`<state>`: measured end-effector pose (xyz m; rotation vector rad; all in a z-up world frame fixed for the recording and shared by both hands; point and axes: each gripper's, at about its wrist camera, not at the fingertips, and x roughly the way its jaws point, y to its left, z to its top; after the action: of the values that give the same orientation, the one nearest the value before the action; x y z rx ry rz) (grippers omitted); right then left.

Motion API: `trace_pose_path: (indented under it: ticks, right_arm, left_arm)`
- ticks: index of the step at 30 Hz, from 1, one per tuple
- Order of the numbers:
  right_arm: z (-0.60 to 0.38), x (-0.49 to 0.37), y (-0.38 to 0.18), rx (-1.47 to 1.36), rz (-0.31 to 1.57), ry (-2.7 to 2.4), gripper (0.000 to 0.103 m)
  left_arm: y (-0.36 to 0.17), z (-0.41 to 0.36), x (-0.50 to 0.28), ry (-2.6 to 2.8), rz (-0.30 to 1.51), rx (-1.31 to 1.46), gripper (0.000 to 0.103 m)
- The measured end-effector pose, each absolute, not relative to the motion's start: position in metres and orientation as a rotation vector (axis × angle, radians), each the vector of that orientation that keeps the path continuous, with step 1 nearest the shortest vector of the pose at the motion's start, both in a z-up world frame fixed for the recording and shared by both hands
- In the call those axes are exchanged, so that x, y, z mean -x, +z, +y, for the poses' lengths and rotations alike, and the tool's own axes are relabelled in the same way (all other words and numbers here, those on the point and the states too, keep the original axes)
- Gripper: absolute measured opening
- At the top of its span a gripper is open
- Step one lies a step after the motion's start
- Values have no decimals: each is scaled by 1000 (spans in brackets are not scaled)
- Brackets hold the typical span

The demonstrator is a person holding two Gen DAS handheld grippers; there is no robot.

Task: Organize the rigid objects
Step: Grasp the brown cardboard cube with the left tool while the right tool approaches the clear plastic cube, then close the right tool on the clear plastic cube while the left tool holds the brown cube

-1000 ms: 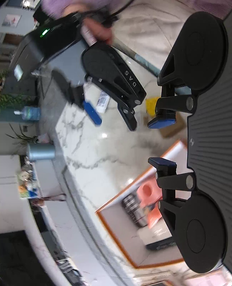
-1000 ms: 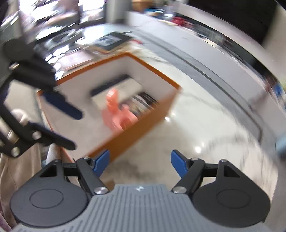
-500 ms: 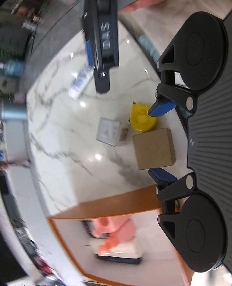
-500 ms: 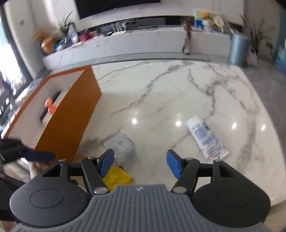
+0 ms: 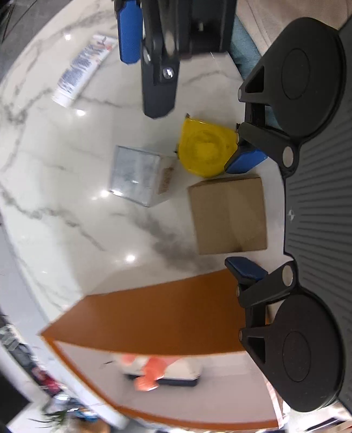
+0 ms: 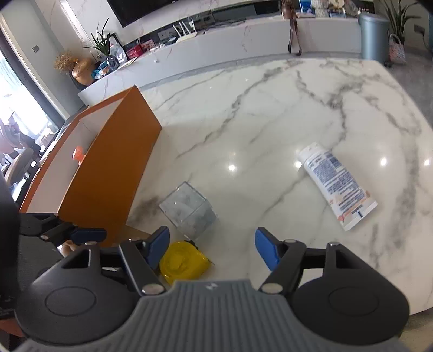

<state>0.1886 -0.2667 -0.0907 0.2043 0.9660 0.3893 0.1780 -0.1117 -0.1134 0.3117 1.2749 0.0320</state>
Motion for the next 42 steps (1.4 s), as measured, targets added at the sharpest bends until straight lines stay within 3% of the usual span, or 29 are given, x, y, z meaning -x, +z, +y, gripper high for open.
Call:
trace_pose_path:
  ticks: [3, 15, 22, 42]
  right_arm:
    - [-269, -191, -93, -221, 979, 398, 71]
    - [-270, -195, -98, -235, 982, 411, 71]
    - [-275, -200, -97, -262, 956, 377, 71]
    - [-197, -227, -113, 83, 918, 549, 66]
  left_arm:
    - [-117, -105, -177, 34, 1284, -255, 72]
    - [-112, -116, -183, -19, 1194, -126, 69]
    - [-112, -108, -179, -19, 1182, -96, 73]
    - [-120, -82, -172, -65, 1114, 21, 67]
